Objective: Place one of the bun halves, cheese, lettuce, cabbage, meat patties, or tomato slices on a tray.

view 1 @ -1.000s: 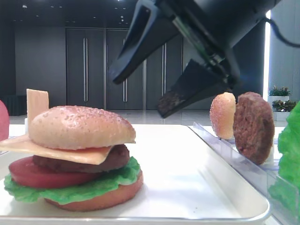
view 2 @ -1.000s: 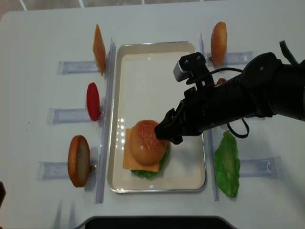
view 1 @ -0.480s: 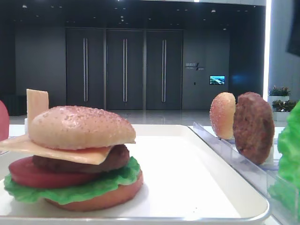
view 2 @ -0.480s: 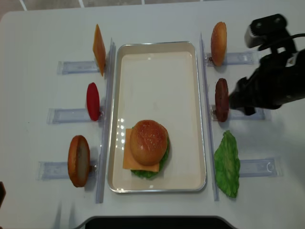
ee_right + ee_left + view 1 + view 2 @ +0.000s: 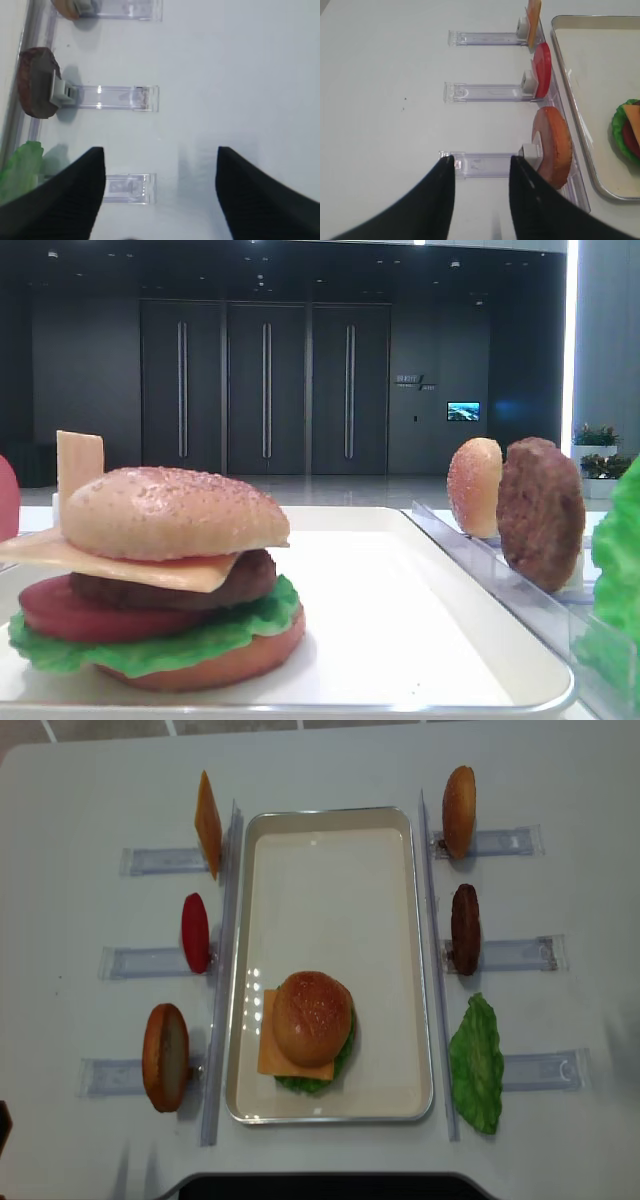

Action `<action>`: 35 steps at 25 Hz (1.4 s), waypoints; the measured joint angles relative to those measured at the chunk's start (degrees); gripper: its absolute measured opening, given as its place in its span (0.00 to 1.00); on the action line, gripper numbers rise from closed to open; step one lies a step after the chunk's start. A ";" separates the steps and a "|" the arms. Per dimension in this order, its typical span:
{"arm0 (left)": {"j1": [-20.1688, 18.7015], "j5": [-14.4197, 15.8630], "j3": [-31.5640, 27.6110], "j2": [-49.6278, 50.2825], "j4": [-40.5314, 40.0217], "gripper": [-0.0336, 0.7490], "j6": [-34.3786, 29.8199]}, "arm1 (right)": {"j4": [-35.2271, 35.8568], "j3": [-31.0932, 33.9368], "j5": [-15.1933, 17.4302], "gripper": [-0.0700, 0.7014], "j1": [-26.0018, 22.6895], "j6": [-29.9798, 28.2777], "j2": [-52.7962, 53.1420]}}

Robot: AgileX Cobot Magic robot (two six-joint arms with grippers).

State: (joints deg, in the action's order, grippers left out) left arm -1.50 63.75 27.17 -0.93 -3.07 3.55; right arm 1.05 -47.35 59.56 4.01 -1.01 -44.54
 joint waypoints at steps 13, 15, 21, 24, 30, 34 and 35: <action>0.00 0.00 0.00 0.00 0.00 0.40 0.00 | -6.02 4.70 7.09 0.67 -1.71 4.76 14.11; 0.00 0.00 0.00 0.00 0.00 0.40 0.00 | -6.02 6.48 7.73 0.67 -3.24 4.76 16.87; 0.00 0.00 0.00 0.00 0.00 0.40 0.00 | -5.51 10.82 9.38 0.66 -4.47 5.94 25.38; 0.00 0.00 0.00 0.00 0.00 0.40 0.00 | -5.31 12.08 9.67 0.66 -4.47 6.20 28.64; 0.00 0.00 0.00 0.00 0.00 0.40 0.00 | -5.31 14.60 9.67 0.66 -4.47 6.27 33.97; 0.00 0.00 0.00 0.00 0.00 0.40 0.00 | -5.25 16.22 9.66 0.66 -4.47 6.27 37.18; 0.00 0.00 0.00 0.00 0.00 0.40 0.00 | -5.25 16.27 9.53 0.66 -4.47 6.27 37.89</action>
State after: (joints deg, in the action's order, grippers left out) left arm -1.50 63.75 27.17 -0.93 -3.07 3.55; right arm -4.20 -31.09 69.09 -0.46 5.26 -6.65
